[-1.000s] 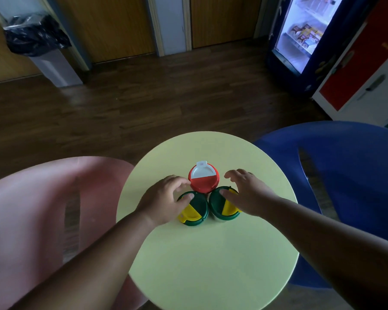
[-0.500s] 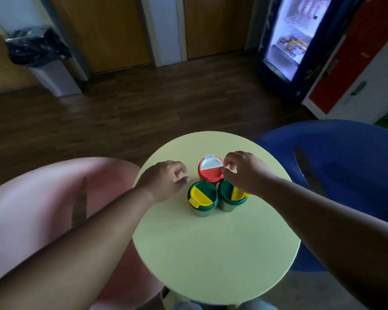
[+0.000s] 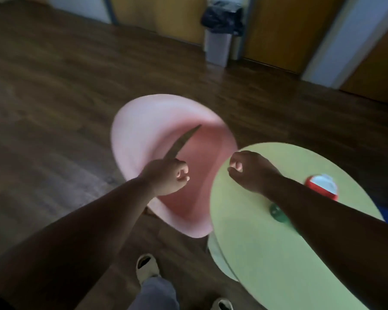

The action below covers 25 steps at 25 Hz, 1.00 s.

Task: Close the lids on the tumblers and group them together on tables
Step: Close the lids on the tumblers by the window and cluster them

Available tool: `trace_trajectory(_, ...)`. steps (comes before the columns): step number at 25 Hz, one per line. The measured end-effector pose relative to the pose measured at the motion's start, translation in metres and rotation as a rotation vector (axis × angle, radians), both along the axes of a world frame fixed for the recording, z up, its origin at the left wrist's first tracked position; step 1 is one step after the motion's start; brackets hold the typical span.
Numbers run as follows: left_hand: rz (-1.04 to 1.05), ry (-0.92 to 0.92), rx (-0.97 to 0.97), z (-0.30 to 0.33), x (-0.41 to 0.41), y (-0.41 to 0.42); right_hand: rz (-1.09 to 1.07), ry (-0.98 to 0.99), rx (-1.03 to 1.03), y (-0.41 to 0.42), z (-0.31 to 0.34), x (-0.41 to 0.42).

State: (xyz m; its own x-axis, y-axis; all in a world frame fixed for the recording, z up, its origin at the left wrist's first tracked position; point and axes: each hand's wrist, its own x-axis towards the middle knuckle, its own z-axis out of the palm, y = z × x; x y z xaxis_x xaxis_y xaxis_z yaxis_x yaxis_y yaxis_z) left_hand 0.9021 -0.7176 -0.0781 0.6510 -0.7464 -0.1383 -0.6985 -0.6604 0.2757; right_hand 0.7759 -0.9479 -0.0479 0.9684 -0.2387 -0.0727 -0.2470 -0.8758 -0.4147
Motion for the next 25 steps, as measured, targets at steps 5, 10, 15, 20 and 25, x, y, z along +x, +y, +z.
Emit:
trace_trajectory(5, 0.365, 0.036, 0.002, -0.010, 0.062, 0.187, 0.405, 0.008, -0.010, 0.161, -0.006, 0.146)
trace_trajectory(10, 0.633, 0.082, 0.106, -0.019, 0.131, 0.399, 0.655, 0.016, 0.017, 0.379, -0.014, 0.287)
trace_trajectory(15, 0.869, 0.124, 0.102, -0.010, 0.173, 0.571, 0.868, 0.134, 0.015, 0.562, -0.024, 0.379)
trace_trajectory(20, 1.115, 0.146, 0.087, -0.014, 0.187, 0.681, 1.131, 0.155, -0.095, 0.695, -0.022, 0.456)
trace_trajectory(25, 1.361, 0.158, 0.136, -0.016, 0.214, 0.780, 1.413, 0.116, -0.175, 0.834, -0.021, 0.534)
